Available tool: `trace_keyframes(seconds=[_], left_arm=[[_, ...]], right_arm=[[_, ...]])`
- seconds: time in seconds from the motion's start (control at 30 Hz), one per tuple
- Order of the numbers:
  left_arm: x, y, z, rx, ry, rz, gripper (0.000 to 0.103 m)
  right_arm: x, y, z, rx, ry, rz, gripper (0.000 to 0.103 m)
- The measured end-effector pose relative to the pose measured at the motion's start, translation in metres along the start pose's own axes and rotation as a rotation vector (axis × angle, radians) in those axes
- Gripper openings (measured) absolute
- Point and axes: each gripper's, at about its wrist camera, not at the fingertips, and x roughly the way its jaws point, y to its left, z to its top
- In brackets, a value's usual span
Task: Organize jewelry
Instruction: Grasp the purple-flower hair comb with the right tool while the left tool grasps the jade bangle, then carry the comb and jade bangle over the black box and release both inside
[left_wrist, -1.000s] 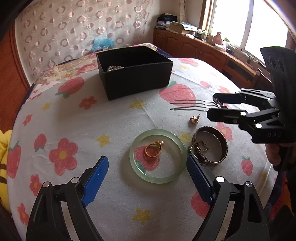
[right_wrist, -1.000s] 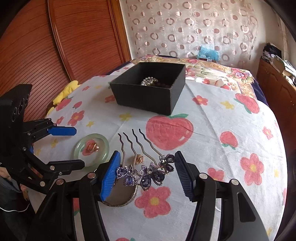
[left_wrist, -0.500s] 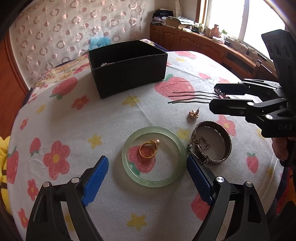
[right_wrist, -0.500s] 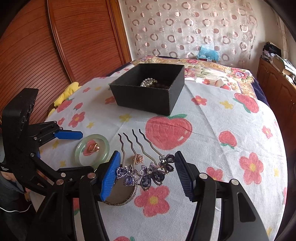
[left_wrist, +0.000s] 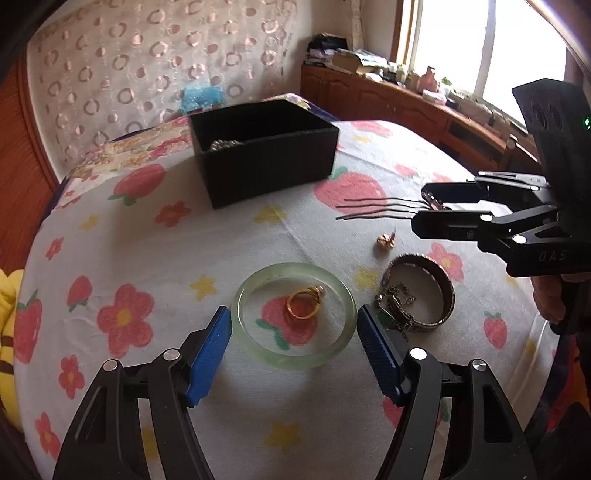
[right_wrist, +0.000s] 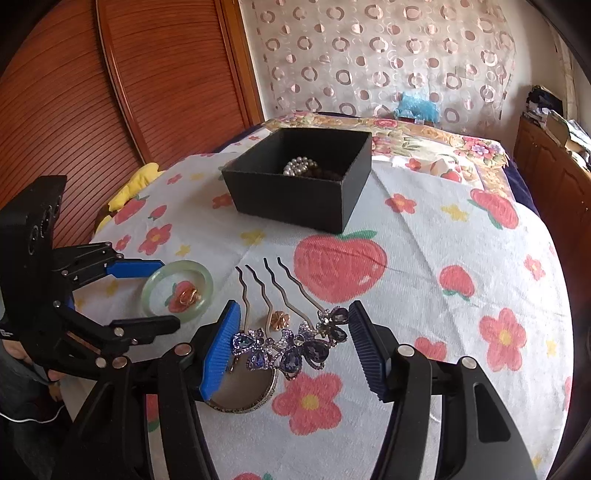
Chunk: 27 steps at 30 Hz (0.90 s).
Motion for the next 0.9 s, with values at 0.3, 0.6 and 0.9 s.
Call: trace_keyframes(seconds=[0.3,0.6,0.9], left_arm=[[-0.017,0.015,0.007,-0.04,-0.064,0.001,0.067],[-0.031,0.031,0.026,-0.055,-0.122,0.033,0.067],[-0.036,0.048,0.048,-0.074,-0.163,0.051,0.067]], right_arm=[[-0.005,0.001,0.014,-0.01,-0.017,-0.005,0.063],[-0.014,0.001,0.046,-0.031,-0.066,-0.008,0.063],[-0.01,-0.005,0.085,-0.053,-0.098,-0.028,0.063]])
